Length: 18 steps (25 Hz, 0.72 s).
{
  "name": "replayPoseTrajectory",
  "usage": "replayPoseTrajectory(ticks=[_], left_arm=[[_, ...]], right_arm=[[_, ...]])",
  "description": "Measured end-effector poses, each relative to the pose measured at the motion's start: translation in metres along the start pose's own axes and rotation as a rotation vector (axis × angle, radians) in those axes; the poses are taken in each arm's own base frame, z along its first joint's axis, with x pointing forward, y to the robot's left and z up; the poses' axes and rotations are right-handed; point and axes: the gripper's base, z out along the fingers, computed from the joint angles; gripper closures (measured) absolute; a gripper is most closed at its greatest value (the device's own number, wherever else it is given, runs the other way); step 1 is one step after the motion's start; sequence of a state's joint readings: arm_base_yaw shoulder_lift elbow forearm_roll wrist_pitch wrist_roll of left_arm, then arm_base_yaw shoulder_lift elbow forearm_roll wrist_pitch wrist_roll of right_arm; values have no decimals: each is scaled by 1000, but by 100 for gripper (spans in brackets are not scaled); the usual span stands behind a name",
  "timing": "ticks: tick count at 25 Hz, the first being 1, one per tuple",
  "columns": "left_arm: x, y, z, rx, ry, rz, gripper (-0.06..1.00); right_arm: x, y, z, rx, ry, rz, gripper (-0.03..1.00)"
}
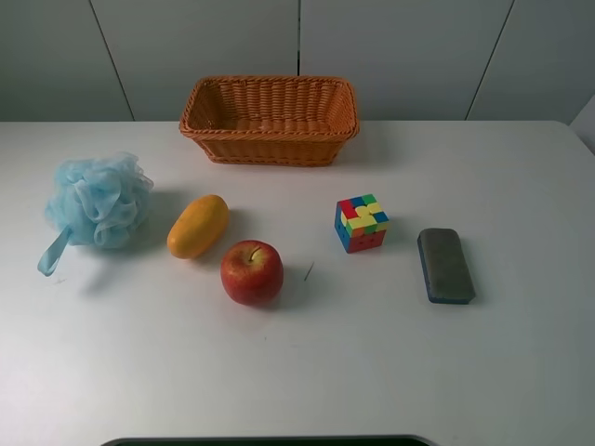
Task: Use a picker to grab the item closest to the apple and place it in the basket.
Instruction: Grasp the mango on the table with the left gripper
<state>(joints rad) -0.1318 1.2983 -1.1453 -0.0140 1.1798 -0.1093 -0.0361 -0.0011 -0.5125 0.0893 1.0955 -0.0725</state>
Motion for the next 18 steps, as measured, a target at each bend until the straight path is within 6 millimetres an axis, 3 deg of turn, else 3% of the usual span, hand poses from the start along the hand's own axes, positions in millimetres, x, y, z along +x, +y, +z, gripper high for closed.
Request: replayPoseTrajectory(ticks=[4, 11, 18], left_arm=[[-22, -37, 34, 17, 55, 62, 22], [-36, -101, 94, 35, 154, 152, 22], [-43, -141, 143, 28, 219, 208, 22]], right_arm=[[0, 0, 0, 0, 0, 0, 27], [0, 0, 0, 0, 0, 0, 27], [0, 0, 0, 0, 0, 0, 27]])
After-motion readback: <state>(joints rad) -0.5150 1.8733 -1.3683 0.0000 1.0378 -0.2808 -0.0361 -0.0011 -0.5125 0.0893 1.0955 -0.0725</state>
